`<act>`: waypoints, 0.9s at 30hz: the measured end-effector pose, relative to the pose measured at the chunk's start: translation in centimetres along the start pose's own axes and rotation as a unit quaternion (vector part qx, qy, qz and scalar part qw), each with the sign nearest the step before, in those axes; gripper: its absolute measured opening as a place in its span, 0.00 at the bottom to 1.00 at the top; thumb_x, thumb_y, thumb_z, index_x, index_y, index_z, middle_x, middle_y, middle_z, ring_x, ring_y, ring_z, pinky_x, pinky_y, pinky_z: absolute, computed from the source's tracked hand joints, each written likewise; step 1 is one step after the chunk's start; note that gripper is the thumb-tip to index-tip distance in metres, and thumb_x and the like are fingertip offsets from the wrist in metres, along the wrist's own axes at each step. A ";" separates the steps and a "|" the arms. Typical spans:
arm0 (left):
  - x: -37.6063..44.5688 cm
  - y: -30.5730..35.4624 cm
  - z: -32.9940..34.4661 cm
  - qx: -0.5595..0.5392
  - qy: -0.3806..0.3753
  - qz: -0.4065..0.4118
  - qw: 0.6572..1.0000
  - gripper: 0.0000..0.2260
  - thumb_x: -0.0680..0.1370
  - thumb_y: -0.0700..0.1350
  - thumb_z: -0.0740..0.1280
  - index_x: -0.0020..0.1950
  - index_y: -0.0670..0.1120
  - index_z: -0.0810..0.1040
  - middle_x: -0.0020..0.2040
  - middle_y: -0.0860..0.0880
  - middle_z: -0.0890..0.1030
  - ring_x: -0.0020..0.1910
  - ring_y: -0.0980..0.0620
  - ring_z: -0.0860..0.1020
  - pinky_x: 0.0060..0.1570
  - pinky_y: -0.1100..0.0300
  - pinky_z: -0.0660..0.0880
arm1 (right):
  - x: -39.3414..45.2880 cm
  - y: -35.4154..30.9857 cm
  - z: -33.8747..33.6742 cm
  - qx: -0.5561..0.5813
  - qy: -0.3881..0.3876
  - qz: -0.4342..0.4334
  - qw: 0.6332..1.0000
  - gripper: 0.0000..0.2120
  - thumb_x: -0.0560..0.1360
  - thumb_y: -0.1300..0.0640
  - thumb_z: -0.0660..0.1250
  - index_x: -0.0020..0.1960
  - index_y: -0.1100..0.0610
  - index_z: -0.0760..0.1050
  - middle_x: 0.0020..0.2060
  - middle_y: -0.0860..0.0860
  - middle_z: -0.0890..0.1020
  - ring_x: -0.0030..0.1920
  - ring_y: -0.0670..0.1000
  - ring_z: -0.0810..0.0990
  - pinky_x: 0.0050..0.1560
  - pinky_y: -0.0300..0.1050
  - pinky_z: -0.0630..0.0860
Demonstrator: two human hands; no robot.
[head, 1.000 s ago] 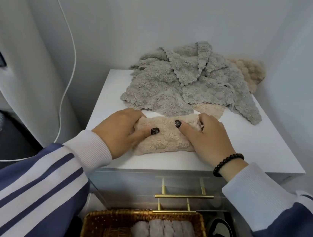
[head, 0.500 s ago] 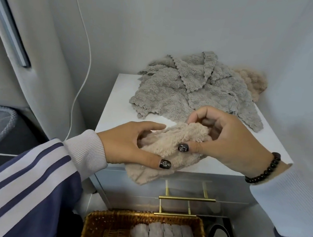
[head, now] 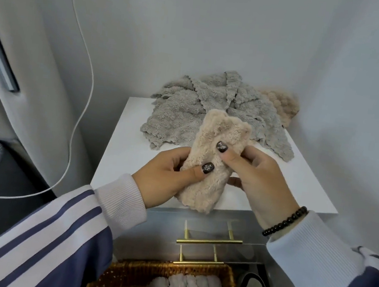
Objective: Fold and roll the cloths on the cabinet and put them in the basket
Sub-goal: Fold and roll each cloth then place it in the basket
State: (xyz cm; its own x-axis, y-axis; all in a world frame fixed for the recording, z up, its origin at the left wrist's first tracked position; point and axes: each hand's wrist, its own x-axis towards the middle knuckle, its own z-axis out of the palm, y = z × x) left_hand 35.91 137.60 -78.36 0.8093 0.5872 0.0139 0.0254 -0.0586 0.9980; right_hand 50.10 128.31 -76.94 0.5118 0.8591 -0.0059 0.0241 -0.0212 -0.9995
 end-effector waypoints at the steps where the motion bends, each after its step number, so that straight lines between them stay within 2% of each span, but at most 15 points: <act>1: 0.2 -0.3 0.3 0.014 0.001 0.006 1.000 0.14 0.73 0.48 0.70 0.56 0.45 0.77 0.49 0.49 0.83 0.47 0.54 0.82 0.43 0.64 0.78 | -0.1 0.0 0.0 0.002 0.008 -0.013 1.000 0.14 0.67 0.50 0.74 0.50 0.55 0.81 0.46 0.50 0.85 0.49 0.49 0.84 0.49 0.47 0.80; 3: 0.4 -0.7 0.7 0.026 -0.008 0.011 1.000 0.17 0.72 0.47 0.71 0.59 0.47 0.76 0.53 0.49 0.82 0.52 0.53 0.81 0.48 0.63 0.77 | 0.0 0.0 -0.4 -0.007 0.043 -0.037 0.998 0.08 0.69 0.57 0.75 0.48 0.54 0.81 0.44 0.49 0.86 0.48 0.48 0.84 0.50 0.47 0.80; 6: 0.2 -0.9 1.4 -0.002 -0.021 0.008 1.000 0.20 0.71 0.45 0.73 0.61 0.48 0.74 0.54 0.49 0.81 0.51 0.55 0.81 0.46 0.64 0.77 | 0.2 -0.1 -0.9 0.006 0.062 -0.029 0.998 0.08 0.69 0.58 0.75 0.48 0.54 0.81 0.45 0.48 0.86 0.48 0.48 0.84 0.51 0.50 0.80; 9: -0.9 -0.9 1.8 -0.040 0.009 0.017 0.999 0.23 0.65 0.41 0.72 0.59 0.43 0.74 0.48 0.50 0.84 0.47 0.55 0.83 0.43 0.65 0.78 | -0.2 -0.3 -0.9 0.028 0.038 0.003 0.999 0.10 0.69 0.57 0.75 0.50 0.55 0.80 0.45 0.49 0.85 0.47 0.50 0.84 0.49 0.50 0.80; 12: -2.7 -1.4 1.6 -0.030 0.033 -0.002 0.999 0.23 0.62 0.41 0.73 0.55 0.39 0.76 0.44 0.48 0.85 0.44 0.52 0.83 0.42 0.59 0.81 | -1.1 -0.4 -0.7 0.034 -0.011 0.037 0.999 0.09 0.71 0.57 0.73 0.50 0.56 0.79 0.43 0.50 0.86 0.44 0.50 0.85 0.44 0.47 0.80; 16: -5.8 -2.9 1.1 -0.006 0.038 -0.055 0.998 0.23 0.61 0.41 0.74 0.54 0.37 0.77 0.43 0.46 0.85 0.43 0.48 0.81 0.44 0.55 0.80 | -2.7 0.3 -0.1 -0.048 -0.064 0.048 0.996 0.10 0.70 0.58 0.74 0.50 0.58 0.80 0.45 0.53 0.85 0.45 0.51 0.85 0.48 0.49 0.81; 19: -8.5 -4.9 1.0 -0.020 0.030 -0.106 0.994 0.16 0.67 0.36 0.72 0.54 0.43 0.79 0.43 0.49 0.85 0.44 0.53 0.83 0.41 0.61 0.80 | -4.2 1.5 1.3 -0.131 -0.106 0.082 0.982 0.12 0.69 0.57 0.73 0.51 0.57 0.77 0.45 0.55 0.84 0.46 0.54 0.84 0.49 0.53 0.81; 22: -10.9 -7.3 1.2 -0.015 0.026 -0.142 0.989 0.15 0.69 0.35 0.71 0.54 0.46 0.78 0.43 0.52 0.85 0.44 0.57 0.83 0.42 0.65 0.78 | -5.3 3.0 2.8 -0.213 -0.146 0.103 0.961 0.21 0.67 0.53 0.72 0.54 0.64 0.74 0.50 0.62 0.80 0.49 0.61 0.82 0.49 0.60 0.80; 24: -12.2 -9.3 1.4 -0.009 0.036 -0.172 0.984 0.14 0.72 0.34 0.70 0.55 0.46 0.78 0.42 0.53 0.85 0.44 0.58 0.83 0.42 0.67 0.77 | -5.9 4.3 3.8 -0.245 -0.172 0.123 0.946 0.19 0.68 0.53 0.71 0.53 0.63 0.73 0.48 0.59 0.80 0.47 0.57 0.81 0.45 0.52 0.81; 26: -13.0 -11.4 1.5 0.014 0.042 -0.206 0.978 0.14 0.71 0.40 0.73 0.55 0.46 0.78 0.46 0.49 0.85 0.47 0.55 0.83 0.44 0.65 0.78 | -6.4 6.0 4.6 -0.292 -0.187 0.137 0.928 0.13 0.70 0.53 0.70 0.46 0.59 0.71 0.41 0.52 0.77 0.40 0.49 0.77 0.37 0.42 0.74; 27: -13.3 -12.6 1.6 0.034 0.048 -0.227 0.972 0.16 0.69 0.44 0.74 0.55 0.46 0.78 0.48 0.46 0.85 0.48 0.52 0.83 0.45 0.64 0.78 | -6.6 7.1 4.9 -0.319 -0.188 0.140 0.919 0.12 0.70 0.52 0.70 0.43 0.57 0.68 0.39 0.50 0.74 0.38 0.48 0.74 0.35 0.41 0.70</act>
State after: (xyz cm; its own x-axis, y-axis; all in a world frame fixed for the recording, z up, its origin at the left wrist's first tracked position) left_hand 25.75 129.27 -91.17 0.6478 0.6369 -0.4179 0.4081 0.1731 0.8964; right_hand 42.66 125.03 -84.11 0.2455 0.8878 -0.3894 0.4956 -0.4602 -0.7366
